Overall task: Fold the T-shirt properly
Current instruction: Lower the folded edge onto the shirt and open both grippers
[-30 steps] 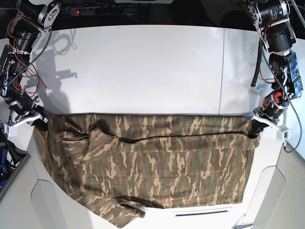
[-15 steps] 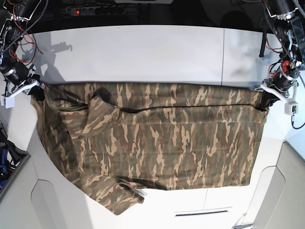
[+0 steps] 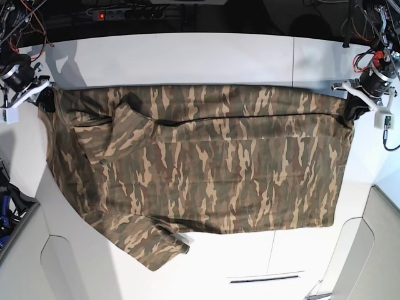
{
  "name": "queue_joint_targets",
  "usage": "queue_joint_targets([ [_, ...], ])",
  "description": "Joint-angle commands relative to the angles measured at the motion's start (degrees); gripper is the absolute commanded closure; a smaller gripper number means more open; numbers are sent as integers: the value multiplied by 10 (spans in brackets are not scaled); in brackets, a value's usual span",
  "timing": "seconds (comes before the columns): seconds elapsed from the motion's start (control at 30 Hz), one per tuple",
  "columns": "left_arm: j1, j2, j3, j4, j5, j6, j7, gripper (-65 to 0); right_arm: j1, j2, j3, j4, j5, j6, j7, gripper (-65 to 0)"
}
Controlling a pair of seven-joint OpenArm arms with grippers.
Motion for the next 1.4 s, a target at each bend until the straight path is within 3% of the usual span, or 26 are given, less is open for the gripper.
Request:
queue_joint_targets([
  [0.0,7,-10,-5,13,-6,-2,-6,0,-3,11,4,12,9,3,7,0],
  [0.27,49,6,-8,53,-2,-2,-1,0,-27,19,35,12,36,4,0,0],
  [0.53,95,12,-16,90,0,-2,3,0,-28,40,70,12,84,4,-70,0],
  [0.77,103,45,-47,105,0,-24,23,0,-30,39,72,12,84,4,-89,0],
  [0.9,103,55,-72,105,-1,-26,25,0,-50,39,73,12,87,4,-71,0],
  [1.07,103,54,-80,105,-27,-89,44,0,-64,39,73,12,99,4,-65,0],
  [1.23,102,54,-80,105,-64,-92,58,0,-64,39,73,12,99,4,-65,0],
  [1.3,101,54,-80,105,-64,-92,58,-116,-64,39,73,12,99,4,-60,0],
  [1.33,101,54,-80,105,-64,-92,58,-177,-64,39,73,12,99,4,-56,-48],
  [1.37,101,54,-80,105,-64,-92,58,-232,-64,39,73,12,99,4,-54,-136],
])
